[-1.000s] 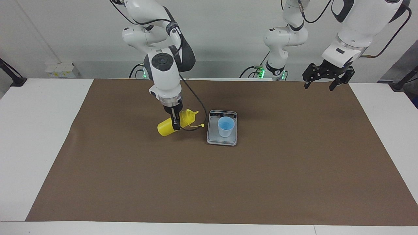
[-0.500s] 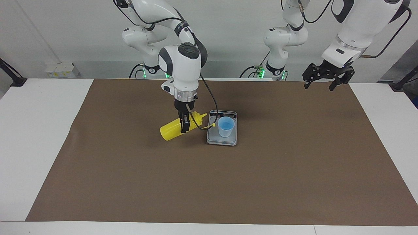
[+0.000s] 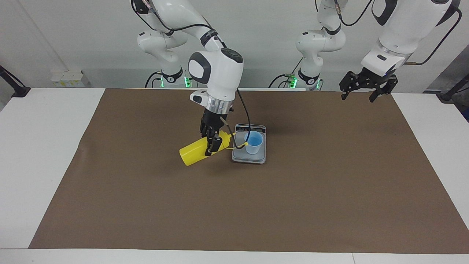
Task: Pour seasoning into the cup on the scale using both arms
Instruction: 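Lift the yellow bottle with the right gripper over the blue cup, then tilt the yellow bottle nozzle-down into the cup with the right gripper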
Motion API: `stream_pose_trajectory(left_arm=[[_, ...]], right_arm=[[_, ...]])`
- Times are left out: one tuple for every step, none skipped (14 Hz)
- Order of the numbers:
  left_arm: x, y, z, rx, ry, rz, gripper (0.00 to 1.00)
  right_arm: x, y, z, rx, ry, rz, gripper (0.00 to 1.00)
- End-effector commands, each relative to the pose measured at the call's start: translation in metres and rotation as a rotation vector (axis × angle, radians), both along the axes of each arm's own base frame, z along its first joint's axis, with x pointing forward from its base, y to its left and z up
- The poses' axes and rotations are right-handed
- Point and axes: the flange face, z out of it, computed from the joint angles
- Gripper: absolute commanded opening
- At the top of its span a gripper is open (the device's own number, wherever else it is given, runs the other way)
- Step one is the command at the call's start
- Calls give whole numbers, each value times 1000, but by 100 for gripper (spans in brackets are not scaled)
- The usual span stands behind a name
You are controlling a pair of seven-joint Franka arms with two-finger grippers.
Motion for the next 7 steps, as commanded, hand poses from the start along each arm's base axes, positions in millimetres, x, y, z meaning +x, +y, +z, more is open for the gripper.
stream_pose_trajectory(left_arm=[[-2,3,1,17,0,-11,100],[-2,3,1,17,2,-11,100],[-2,5,1,19,5,-10,100],[-2,5,1,19,5,-11,100],[-1,7,1,20,3,-22,100],[-2,10,3,20,4,-43,100],[-1,12,3,29,4,-55,100]], right_arm=[[-2,38,-1,-173,-69,71,0],[-3,52,-10,-247,-83,97,0],[-7,74,-21,-288,-91,129,0],[-10,94,-22,-321,-124,166,0],[-11,98,-23,-359,-150,188,0],[-18,108,-27,-386,-165,216,0],[-24,116,-35,-412,-165,232,0]])
